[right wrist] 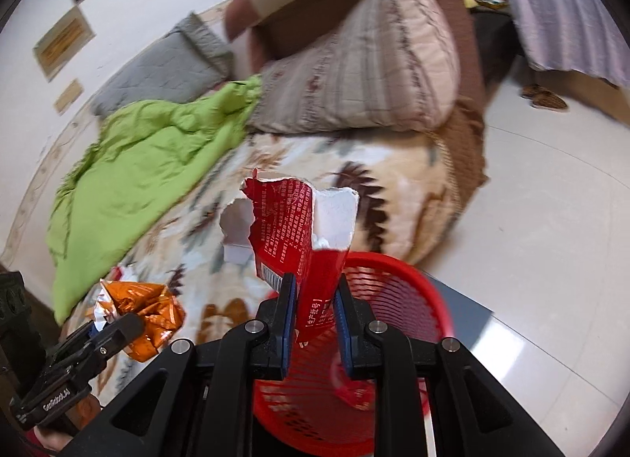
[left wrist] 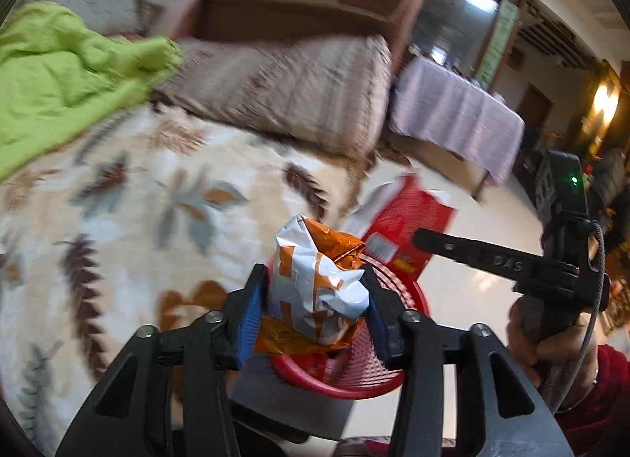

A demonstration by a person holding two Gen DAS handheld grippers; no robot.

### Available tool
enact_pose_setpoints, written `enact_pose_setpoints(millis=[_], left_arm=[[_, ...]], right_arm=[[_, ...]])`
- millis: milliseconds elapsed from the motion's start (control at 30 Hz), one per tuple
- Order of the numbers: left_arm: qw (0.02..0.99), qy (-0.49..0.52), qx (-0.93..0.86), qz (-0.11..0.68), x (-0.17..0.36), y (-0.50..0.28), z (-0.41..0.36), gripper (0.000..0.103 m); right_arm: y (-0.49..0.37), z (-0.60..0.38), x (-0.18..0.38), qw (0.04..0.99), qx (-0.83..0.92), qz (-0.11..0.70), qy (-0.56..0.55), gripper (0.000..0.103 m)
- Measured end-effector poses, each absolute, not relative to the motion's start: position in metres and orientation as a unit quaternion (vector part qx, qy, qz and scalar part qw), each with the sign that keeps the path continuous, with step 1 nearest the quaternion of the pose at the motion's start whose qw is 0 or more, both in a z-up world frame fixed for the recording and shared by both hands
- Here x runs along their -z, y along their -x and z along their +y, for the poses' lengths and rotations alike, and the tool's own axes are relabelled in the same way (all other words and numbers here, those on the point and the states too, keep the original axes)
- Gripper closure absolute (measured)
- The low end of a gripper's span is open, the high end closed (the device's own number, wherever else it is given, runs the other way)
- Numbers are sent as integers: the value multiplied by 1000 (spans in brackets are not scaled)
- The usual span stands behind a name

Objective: Collect trash
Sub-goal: 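Drop both bags into the red basket by opening both tools, then grasp the white spray bottle with the left tool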

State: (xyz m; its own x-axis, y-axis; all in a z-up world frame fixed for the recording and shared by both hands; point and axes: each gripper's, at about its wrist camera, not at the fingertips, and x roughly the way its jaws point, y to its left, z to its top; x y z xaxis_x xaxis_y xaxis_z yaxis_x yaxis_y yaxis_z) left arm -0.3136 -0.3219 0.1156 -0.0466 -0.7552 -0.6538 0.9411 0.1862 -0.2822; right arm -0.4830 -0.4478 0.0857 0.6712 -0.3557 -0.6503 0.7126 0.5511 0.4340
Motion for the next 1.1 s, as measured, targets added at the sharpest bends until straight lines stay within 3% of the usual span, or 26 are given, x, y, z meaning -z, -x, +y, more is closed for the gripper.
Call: enact_pose_setpoints(millis=[33,67,133,433,867,1100], left_arm=[[677,-135,621,371,-111,317,-327,34],[678,-135,618,374,-109,317,-328,34],[680,-127,618,374,-109,315,-323,34],[763,-89,535,353,-126,249,-246,32],[857,-22,341,385,-105,136,-81,31],[878,-5,249,409,-88,72,-36,31]], right_arm=[[485,-450,-82,839,321,259,-356,79],[484,-453,-77,833,322,269,-360,68],[488,-458,-71,825,330,274,-368,58],[442,-439,-83,858,279,260,-345,58],[236,-306,-82,900,58,326,-285,54],[162,-256,-58,890,17,355,-286,53]])
